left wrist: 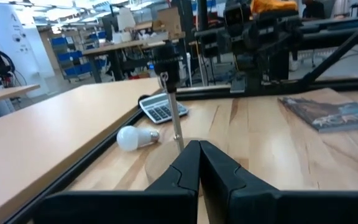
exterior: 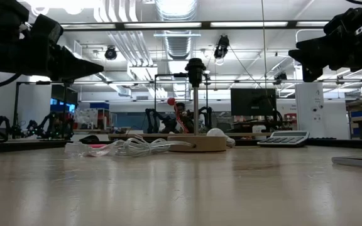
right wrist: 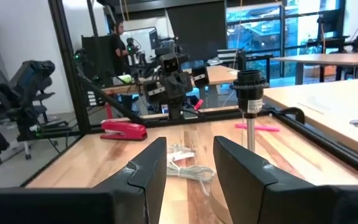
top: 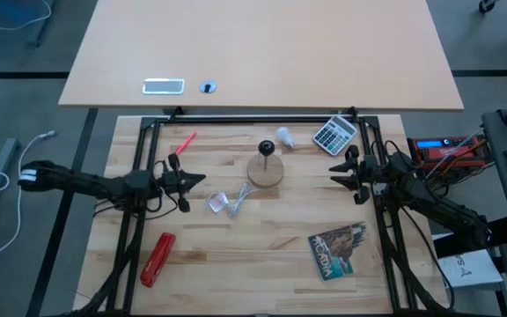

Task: Screw lightbulb
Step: Return to Home Position

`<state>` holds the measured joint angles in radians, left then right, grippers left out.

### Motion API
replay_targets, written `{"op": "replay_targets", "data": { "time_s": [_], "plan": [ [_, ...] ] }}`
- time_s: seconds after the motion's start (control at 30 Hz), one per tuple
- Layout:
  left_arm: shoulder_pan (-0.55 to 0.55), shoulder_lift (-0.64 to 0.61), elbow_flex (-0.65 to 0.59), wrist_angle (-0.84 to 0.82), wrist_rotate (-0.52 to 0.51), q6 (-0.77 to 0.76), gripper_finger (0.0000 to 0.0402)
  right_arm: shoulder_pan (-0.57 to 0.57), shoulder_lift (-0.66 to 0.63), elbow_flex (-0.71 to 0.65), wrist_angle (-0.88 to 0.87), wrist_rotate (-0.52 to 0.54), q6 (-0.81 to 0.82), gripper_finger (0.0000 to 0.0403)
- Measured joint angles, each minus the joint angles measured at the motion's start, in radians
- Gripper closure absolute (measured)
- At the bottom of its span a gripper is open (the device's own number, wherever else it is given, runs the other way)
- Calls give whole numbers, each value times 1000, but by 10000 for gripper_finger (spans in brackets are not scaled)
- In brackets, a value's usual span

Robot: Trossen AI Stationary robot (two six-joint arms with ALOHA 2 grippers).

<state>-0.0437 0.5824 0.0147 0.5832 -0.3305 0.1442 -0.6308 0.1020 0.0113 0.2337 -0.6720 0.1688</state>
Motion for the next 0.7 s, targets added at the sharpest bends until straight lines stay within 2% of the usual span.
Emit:
{"op": "replay_targets", "data": {
  "time_s": [0.43, 0.7],
  "plan": [
    [0, 92, 0, 0, 0, 0, 402, 0, -1, -1, 2, 0, 6, 257],
    [0, 143, 0, 0, 0, 0, 402, 0, -1, -1, 2, 0, 5, 265]
  ]
}}
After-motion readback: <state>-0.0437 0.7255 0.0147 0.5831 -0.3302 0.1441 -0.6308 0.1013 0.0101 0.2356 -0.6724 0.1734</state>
